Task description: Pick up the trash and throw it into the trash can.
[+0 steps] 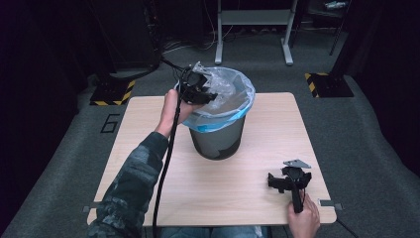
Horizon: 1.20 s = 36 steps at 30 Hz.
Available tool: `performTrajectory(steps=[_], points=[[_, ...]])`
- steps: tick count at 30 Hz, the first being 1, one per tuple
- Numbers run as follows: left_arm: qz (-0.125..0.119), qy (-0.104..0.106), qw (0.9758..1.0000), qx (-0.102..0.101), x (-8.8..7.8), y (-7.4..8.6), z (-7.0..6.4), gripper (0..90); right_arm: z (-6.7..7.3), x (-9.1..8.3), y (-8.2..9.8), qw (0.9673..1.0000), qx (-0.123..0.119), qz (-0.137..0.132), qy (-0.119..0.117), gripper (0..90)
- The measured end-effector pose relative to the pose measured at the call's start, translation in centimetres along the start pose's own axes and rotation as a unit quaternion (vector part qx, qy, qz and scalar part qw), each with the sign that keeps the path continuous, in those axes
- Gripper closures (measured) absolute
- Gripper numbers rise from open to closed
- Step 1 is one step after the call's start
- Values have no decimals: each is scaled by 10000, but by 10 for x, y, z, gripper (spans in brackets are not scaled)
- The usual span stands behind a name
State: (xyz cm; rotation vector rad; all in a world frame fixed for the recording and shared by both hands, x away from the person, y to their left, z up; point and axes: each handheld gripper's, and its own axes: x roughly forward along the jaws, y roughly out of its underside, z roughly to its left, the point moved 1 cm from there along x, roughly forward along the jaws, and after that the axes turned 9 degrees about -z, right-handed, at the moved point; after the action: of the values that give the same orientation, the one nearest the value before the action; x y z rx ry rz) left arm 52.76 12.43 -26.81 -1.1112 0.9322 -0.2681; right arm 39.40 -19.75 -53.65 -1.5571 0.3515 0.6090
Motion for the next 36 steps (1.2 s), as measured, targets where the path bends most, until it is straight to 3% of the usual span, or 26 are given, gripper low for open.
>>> performTrajectory(steps=[4,7,14,19,27,36], points=[[-43,31,9999,-132,-2,0,0,278,0,0,0,10000,5,4,-4,0],[-80,83,9998,-171,-7,0,1,153,0,0,0,10000,6,5,-4,0],[-220,205,9994,-193,-26,2,1,76,0,0,0,10000,5,3,-4,0],[-358,166,9990,-226,-45,9,1,55,0,0,0,10000,6,3,-6,0],[-496,62,9986,-185,-74,32,1,43,0,0,0,10000,-8,9,-1,0],[-454,60,9988,-173,-87,64,-1,32,0,0,0,10000,-10,8,-4,0]])
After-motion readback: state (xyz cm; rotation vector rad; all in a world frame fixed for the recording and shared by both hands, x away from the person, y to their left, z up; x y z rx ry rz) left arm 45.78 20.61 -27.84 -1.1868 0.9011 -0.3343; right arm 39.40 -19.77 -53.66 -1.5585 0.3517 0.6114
